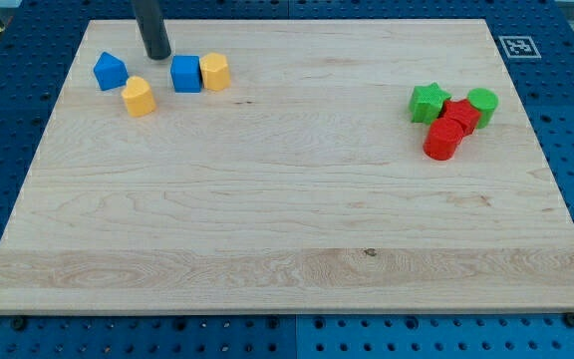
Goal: Push the blue cube below the yellow hexagon
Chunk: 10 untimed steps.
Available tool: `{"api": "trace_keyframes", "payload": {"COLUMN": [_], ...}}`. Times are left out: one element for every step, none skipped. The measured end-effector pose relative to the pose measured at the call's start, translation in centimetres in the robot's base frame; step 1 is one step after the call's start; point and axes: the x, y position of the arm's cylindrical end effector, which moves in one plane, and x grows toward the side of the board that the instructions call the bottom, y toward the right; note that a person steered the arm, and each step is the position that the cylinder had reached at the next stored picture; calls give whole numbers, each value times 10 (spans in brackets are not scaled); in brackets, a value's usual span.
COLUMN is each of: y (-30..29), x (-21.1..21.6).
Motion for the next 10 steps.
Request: {"api": "trace_keyframes", "payload": {"y": [4, 9, 30, 31, 31, 31, 31, 31, 31, 31], "x": [-5, -5, 1, 3, 6, 16, 37, 50, 57, 57]}}
